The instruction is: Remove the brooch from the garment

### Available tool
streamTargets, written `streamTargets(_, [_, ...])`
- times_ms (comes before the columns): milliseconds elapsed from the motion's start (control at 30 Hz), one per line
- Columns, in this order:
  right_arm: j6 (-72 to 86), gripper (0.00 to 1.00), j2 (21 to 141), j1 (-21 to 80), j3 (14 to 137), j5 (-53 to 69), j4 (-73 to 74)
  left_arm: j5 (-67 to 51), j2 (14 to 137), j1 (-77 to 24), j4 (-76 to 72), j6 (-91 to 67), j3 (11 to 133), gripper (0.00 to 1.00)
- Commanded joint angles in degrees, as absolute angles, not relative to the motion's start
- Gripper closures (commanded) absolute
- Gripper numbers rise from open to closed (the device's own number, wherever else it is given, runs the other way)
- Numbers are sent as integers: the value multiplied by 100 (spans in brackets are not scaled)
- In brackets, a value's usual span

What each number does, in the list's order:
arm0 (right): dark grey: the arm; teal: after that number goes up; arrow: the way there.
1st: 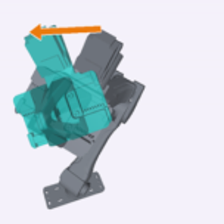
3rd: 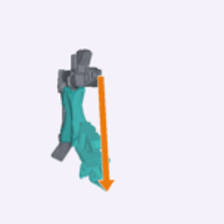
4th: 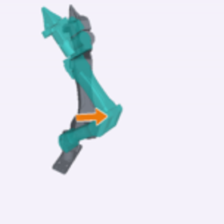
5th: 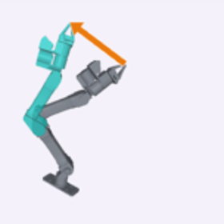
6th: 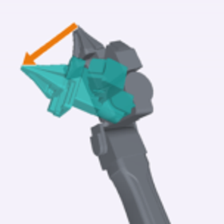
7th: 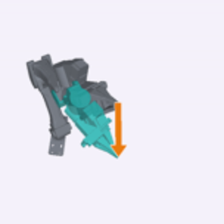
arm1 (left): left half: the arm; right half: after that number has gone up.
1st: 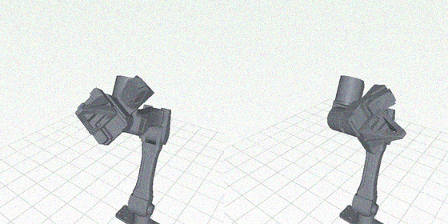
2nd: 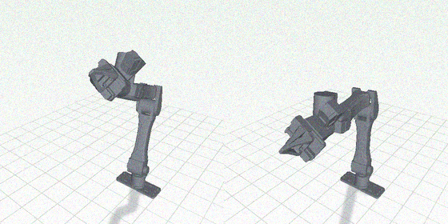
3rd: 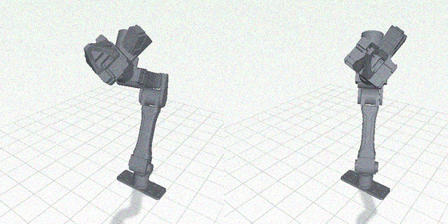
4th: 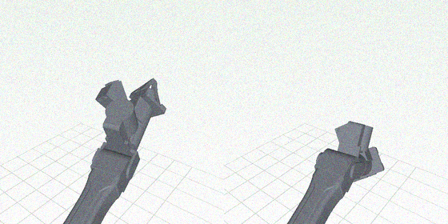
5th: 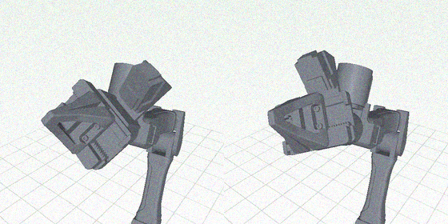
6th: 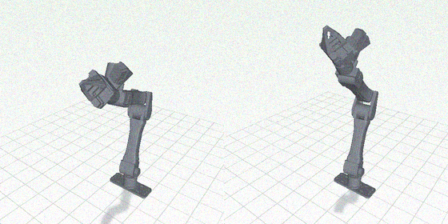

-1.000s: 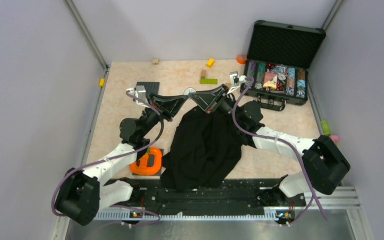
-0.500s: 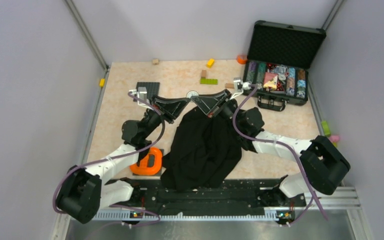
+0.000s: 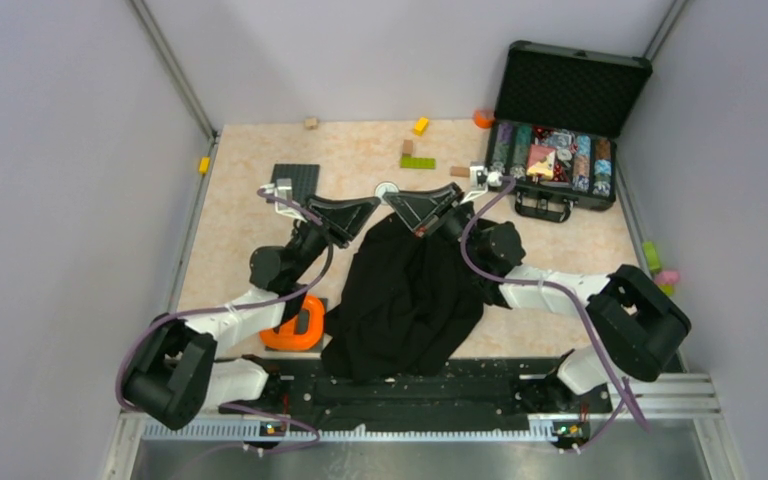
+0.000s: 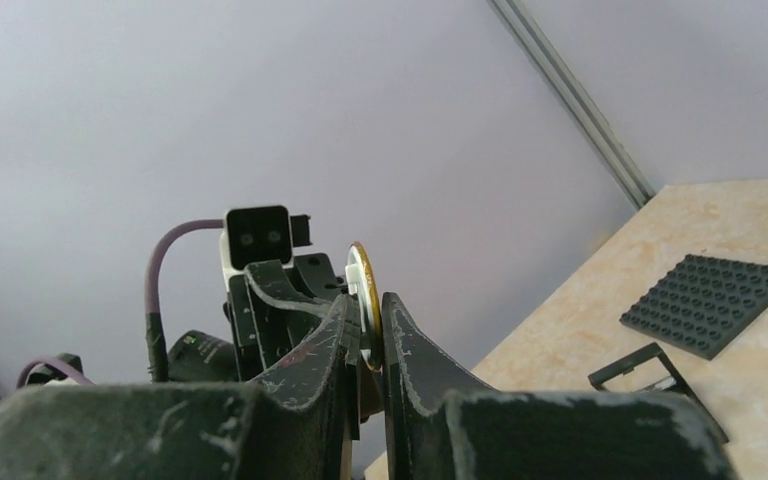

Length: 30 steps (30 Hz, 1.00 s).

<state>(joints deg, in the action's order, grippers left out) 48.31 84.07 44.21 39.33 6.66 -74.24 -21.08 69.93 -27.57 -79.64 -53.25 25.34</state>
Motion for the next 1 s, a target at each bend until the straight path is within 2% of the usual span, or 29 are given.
streamTargets(0, [4682, 99, 8489, 4280, 3882, -714, -8016, -2241, 6897, -2846, -9193, -5470, 2427, 100])
streamTargets(167, [4380, 99, 8480, 4298, 4021, -593, -7758, -2197, 6800, -2841, -8945, -5299, 2475, 100])
streamTargets(367, [4162, 100, 8337, 4291, 4050, -269, -7501, -2117, 6154, -2685, -7634, -4836, 2514, 100])
streamTargets(433, [4148, 100, 8211, 4207, 4061, 43, -7289, -2256, 5827, -2406, -6752, -4806, 2624, 92])
streamTargets(467, [4166, 100, 8149, 4149, 4072, 298, -7158, -2390, 5711, -2293, -6361, -4748, 2708, 84])
streamTargets(533, [4319, 100, 8051, 3994, 4071, 767, -7041, -2732, 5604, -2080, -5864, -4725, 2887, 52])
streamTargets(567, [4457, 100, 8024, 3853, 4074, 1080, -7077, -2922, 5606, -1966, -5716, -4796, 2985, 39])
streamTargets(600, [4602, 100, 8012, 3763, 4089, 1389, -7110, -3124, 5657, -1864, -5649, -4880, 3092, 31])
streamTargets(633, [4748, 100, 8006, 3683, 4110, 1679, -7125, -3370, 5723, -1789, -5640, -4992, 3175, 28])
streamTargets(733, [4990, 100, 7985, 3566, 4218, 2398, -7156, -3942, 5995, -1657, -5799, -5230, 3342, 27])
streamTargets(833, [5171, 100, 8013, 3560, 4299, 2819, -7331, -4249, 6272, -1642, -6214, -5451, 3432, 36])
streamTargets(967, [5615, 100, 8196, 3558, 4409, 3303, -7826, -4509, 6526, -1644, -6493, -5576, 3550, 39])
